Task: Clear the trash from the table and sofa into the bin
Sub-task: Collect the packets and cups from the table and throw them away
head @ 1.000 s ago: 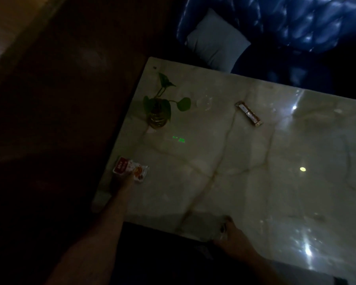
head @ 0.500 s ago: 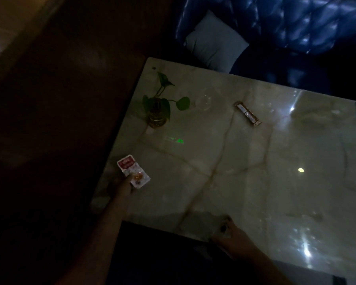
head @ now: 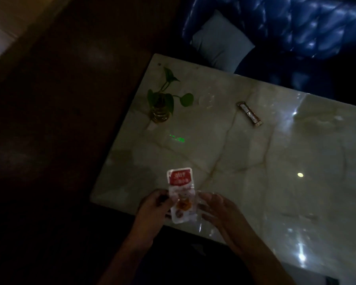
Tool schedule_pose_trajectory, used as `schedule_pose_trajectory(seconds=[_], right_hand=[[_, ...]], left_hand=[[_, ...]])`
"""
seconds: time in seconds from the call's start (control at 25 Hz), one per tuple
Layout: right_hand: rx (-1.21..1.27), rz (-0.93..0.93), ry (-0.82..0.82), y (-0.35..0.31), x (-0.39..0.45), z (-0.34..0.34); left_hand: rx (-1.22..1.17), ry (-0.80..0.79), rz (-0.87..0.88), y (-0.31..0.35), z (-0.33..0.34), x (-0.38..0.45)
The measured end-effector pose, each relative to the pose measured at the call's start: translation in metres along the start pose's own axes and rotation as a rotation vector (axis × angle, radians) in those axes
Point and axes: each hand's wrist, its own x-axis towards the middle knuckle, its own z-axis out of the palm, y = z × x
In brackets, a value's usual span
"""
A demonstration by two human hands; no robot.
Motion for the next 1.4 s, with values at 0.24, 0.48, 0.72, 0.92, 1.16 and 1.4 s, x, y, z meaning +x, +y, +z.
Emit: schedule_pose_trajectory(seconds=[0.24,0.48,0.72,0.92,1.16,1.4], right_hand=[[0.110,0.037,0.027,0.008,-0.015,0.006],[0.174,0.035,0.102,0.012,-0.029,-0.007],[0.300,-0.003,0.407,0.037,-0.067,-0.075],[0.618,-0.114,0.595,0.086,-0.133,-0.144],[0.746,-0.196,0.698,0.127,-0.187,-0.206],[0.816,-0.228,0.803,0.131,-0.230,-0.281]], left_hand=[[-0.001,-0.124,-0.088,-0.003,0.031,-0.031],[-0.345,-0.326,-0.456,0.008,0.083,-0.018],[0.021,-0.415,-0.296,-0.015,0.134,-0.009],[0.314,-0.528,-0.334,-0.047,0.195,-0.018],[0.564,-0.607,-0.290,-0.064,0.278,-0.044],[0.769,-0.606,-0.220,-0.089,0.363,-0.087]])
